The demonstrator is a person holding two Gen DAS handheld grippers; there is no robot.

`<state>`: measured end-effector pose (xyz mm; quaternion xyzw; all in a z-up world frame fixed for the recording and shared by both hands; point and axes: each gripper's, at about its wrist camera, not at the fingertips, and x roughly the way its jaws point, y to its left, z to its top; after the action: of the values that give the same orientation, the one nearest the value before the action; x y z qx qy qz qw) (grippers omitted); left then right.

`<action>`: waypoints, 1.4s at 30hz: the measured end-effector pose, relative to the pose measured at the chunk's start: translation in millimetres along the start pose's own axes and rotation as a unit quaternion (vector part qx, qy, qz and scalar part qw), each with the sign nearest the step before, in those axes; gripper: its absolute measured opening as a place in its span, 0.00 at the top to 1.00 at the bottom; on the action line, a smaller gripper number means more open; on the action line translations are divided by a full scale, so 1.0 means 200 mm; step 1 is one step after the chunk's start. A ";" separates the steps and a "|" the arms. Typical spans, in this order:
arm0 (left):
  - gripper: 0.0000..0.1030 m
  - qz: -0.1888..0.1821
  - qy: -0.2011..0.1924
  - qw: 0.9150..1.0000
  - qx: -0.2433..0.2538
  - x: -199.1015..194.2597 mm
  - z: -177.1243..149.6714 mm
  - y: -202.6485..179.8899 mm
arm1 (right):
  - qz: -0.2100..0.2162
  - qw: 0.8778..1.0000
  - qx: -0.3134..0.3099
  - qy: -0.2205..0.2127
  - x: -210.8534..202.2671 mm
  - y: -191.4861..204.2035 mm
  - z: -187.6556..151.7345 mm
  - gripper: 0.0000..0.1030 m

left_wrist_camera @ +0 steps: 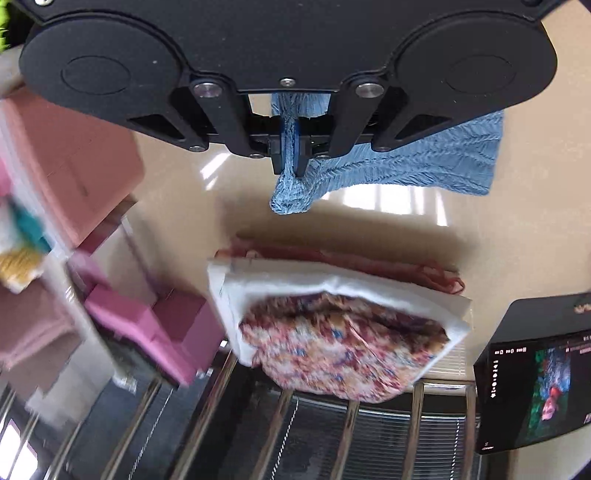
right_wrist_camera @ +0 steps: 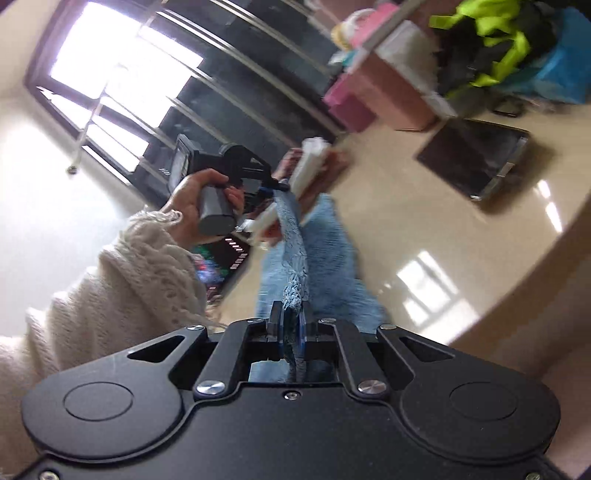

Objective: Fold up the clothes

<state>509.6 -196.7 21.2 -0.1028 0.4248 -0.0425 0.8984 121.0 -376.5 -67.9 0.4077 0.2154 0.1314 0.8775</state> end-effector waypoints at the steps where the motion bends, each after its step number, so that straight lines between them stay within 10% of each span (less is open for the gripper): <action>1: 0.96 0.009 0.003 1.000 0.010 0.03 -0.01 -0.03 | -0.006 1.000 0.002 0.002 0.01 -0.01 0.00 0.93; 7: 0.92 0.031 0.029 0.998 0.047 0.17 -0.05 -0.12 | -0.030 0.999 0.013 0.020 0.05 -0.08 -0.01 0.93; 9: 0.78 0.019 0.035 0.998 0.038 0.18 -0.06 -0.11 | -0.034 0.999 0.009 0.025 0.06 -0.09 -0.01 0.93; 11: 0.44 0.006 0.020 0.999 0.030 0.16 -0.06 -0.10 | -0.037 0.999 0.005 0.032 0.07 -0.09 -0.01 0.90; 13: 0.35 -0.002 -0.006 0.999 0.032 0.11 -0.05 -0.08 | -0.039 0.998 -0.005 0.038 0.08 -0.08 0.00 0.90; 20: 0.35 -0.019 -0.031 0.995 0.094 -0.11 -0.10 0.07 | -0.047 0.999 -0.010 0.022 0.03 -0.08 0.02 0.64; 26: 0.39 -0.022 -0.031 0.981 0.191 -0.35 -0.37 0.31 | -0.058 0.991 -0.117 -0.008 -0.01 0.05 0.05 0.63; 29: 0.77 -0.037 -0.013 0.972 0.230 -0.45 -0.53 0.41 | -0.048 0.980 -0.191 0.002 0.04 0.14 0.05 0.63; 36: 0.79 -0.093 0.018 0.954 0.285 -0.55 -0.81 0.53 | -0.107 0.923 -0.362 0.067 0.29 0.27 -0.01 0.64; 42: 0.74 -0.069 0.000 0.955 0.288 -0.52 -0.83 0.50 | -0.141 0.925 -0.334 0.108 0.37 0.20 -0.01 0.64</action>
<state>315.3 -107.6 -25.2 0.1317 0.3868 -0.2246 0.8847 181.1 -319.5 -58.4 0.0392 0.3082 0.1137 0.9437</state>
